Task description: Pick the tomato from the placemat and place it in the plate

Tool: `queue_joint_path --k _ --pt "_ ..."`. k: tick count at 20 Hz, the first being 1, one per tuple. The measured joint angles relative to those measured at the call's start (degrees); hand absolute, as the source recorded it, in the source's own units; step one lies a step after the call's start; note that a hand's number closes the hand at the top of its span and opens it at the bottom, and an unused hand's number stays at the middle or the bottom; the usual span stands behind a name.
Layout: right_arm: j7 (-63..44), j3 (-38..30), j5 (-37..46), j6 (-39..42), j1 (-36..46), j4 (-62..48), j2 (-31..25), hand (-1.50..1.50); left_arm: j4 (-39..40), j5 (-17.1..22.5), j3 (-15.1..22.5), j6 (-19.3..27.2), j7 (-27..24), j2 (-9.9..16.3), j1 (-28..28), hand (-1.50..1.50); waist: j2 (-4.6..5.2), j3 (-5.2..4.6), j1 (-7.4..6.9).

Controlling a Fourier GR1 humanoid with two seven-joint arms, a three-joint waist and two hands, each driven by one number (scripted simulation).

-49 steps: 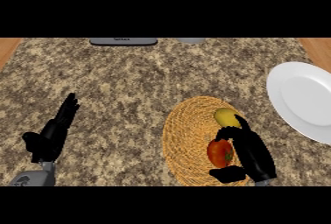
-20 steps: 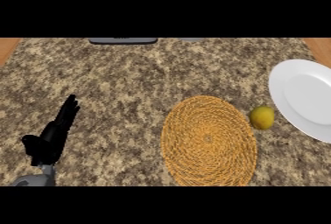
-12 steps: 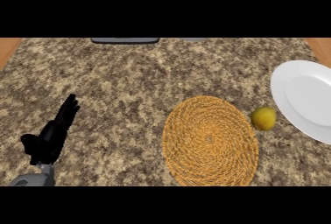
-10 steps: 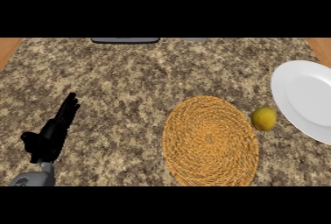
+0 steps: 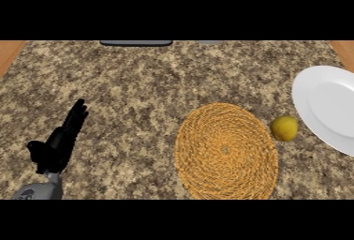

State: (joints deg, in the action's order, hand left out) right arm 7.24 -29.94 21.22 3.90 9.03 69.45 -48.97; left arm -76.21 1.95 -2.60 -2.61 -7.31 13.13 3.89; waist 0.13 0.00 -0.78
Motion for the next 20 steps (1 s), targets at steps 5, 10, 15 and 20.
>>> queue_joint_path --k 5,10,15,20 --pt "-1.2 6.1 4.4 -3.4 8.1 -6.0 3.5 1.50 -1.5 0.0 -0.6 -0.8 0.6 0.6 -0.6 0.00 0.00 0.00 -0.20" --pt "-2.3 8.1 6.2 -7.8 15.2 -13.2 8.0 1.50 -0.7 -0.9 -0.3 -0.7 -0.5 -0.3 -1.0 0.00 0.07 0.02 -0.19" --pt "-4.6 7.4 6.8 -12.9 21.4 -21.6 11.1 -1.50 1.2 -0.7 -1.1 -1.2 -0.9 -0.4 0.5 0.00 0.13 0.03 -0.20" --pt "-4.3 6.5 6.5 -15.8 25.9 -30.4 12.9 -1.50 -1.7 -1.2 -0.7 -0.9 0.6 -0.9 -1.0 0.00 0.12 0.05 -0.27"
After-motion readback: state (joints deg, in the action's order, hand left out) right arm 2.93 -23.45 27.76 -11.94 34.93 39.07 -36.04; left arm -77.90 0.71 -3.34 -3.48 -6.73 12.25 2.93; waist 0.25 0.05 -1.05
